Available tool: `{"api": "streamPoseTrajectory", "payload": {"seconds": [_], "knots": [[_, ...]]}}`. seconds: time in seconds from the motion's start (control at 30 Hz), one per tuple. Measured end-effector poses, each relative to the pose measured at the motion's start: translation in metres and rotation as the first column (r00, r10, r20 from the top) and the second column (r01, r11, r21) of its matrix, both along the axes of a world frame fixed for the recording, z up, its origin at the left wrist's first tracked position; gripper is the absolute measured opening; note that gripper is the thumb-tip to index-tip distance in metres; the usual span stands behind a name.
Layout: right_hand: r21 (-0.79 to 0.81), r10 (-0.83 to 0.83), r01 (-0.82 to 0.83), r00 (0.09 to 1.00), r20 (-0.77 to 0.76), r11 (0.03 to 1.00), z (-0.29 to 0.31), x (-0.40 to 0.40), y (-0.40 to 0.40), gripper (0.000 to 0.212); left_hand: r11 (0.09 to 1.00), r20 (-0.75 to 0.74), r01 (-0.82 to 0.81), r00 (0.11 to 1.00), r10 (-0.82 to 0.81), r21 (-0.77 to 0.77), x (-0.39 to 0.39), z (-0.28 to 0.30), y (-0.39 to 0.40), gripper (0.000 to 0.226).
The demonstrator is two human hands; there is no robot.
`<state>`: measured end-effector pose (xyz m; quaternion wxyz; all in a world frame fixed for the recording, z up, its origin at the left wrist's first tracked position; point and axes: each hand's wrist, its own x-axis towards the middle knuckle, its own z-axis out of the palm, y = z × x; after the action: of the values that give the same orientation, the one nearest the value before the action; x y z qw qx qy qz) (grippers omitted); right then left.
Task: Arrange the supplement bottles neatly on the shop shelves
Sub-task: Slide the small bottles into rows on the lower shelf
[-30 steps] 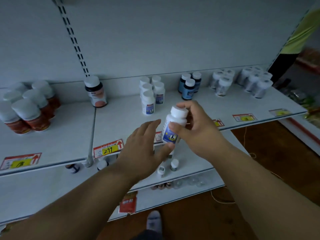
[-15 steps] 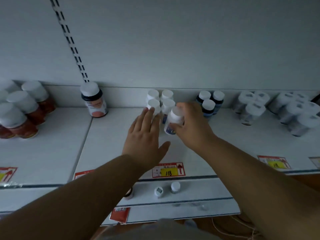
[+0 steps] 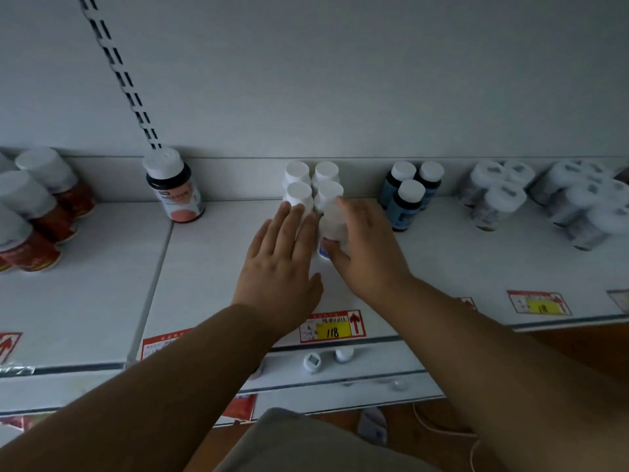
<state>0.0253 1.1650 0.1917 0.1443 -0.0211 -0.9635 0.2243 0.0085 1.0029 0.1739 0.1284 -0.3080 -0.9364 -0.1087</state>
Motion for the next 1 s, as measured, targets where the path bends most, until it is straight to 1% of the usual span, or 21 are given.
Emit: {"api": "streamPoseTrajectory", "payload": {"seconds": [0.1,0.2,0.27,0.37,0.43,0.5,0.57,0.63,0.7,0.77,0.8,0.93,1.0], "knots": [[0.078,-0.057,0.058,0.998,-0.012,0.995,0.002,0.012,-0.003,0.062,0.992,-0.009,0.059,0.998,-0.058,0.110,0.002,0.002,-0.009,0.078],[0.093,-0.089,0.092,0.995,-0.038,0.991,0.016,0.020,-0.008,0.060,0.987,0.024,0.033,0.999,-0.038,0.158,-0.001,0.012,-0.015,0.077],[0.065,-0.086,0.090,0.995,-0.058,0.994,0.019,0.033,-0.016,0.059,0.987,0.062,0.027,0.997,-0.037,0.161,0.013,0.014,-0.023,0.076],[0.000,-0.066,0.066,0.996,-0.062,0.998,0.021,0.067,-0.034,0.060,0.992,0.139,0.024,0.989,-0.042,0.127,0.056,0.017,-0.045,0.078],[-0.061,-0.029,0.024,0.997,-0.076,0.998,0.030,0.082,-0.045,0.061,0.991,0.150,0.018,0.988,-0.038,0.133,0.081,0.020,-0.063,0.080],[-0.089,0.042,-0.052,0.993,-0.113,0.995,0.038,0.091,-0.064,0.058,0.987,0.143,-0.025,0.990,0.002,0.157,0.101,0.017,-0.084,0.077],[-0.144,0.087,-0.105,0.988,-0.128,0.984,0.040,0.101,-0.090,0.050,0.983,0.154,-0.114,0.984,0.091,0.147,0.119,0.014,-0.110,0.071],[-0.186,0.128,-0.142,0.988,-0.085,0.972,0.028,0.122,-0.117,0.040,0.982,0.183,-0.163,0.973,0.144,0.098,0.138,0.009,-0.136,0.068],[-0.196,0.165,-0.161,0.986,0.007,0.967,0.005,0.161,-0.147,0.033,0.985,0.251,-0.173,0.954,0.163,0.020,0.173,-0.006,-0.165,0.068],[-0.206,0.211,-0.192,0.975,0.072,0.959,-0.009,0.190,-0.174,0.032,0.975,0.287,-0.221,0.935,0.208,0.015,0.202,-0.017,-0.198,0.067],[-0.199,0.217,-0.199,0.973,0.072,0.959,-0.010,0.196,-0.186,0.034,0.972,0.290,-0.233,0.932,0.218,0.018,0.207,-0.019,-0.211,0.066],[-0.188,0.204,-0.192,0.978,0.046,0.963,-0.002,0.185,-0.240,0.038,0.967,0.267,-0.239,0.941,0.209,0.084,0.189,-0.012,-0.267,0.063],[-0.224,0.176,-0.155,0.981,0.077,0.962,-0.010,0.182,-0.282,0.039,0.974,0.280,-0.218,0.941,0.191,0.066,0.182,-0.014,-0.305,0.063]]}}
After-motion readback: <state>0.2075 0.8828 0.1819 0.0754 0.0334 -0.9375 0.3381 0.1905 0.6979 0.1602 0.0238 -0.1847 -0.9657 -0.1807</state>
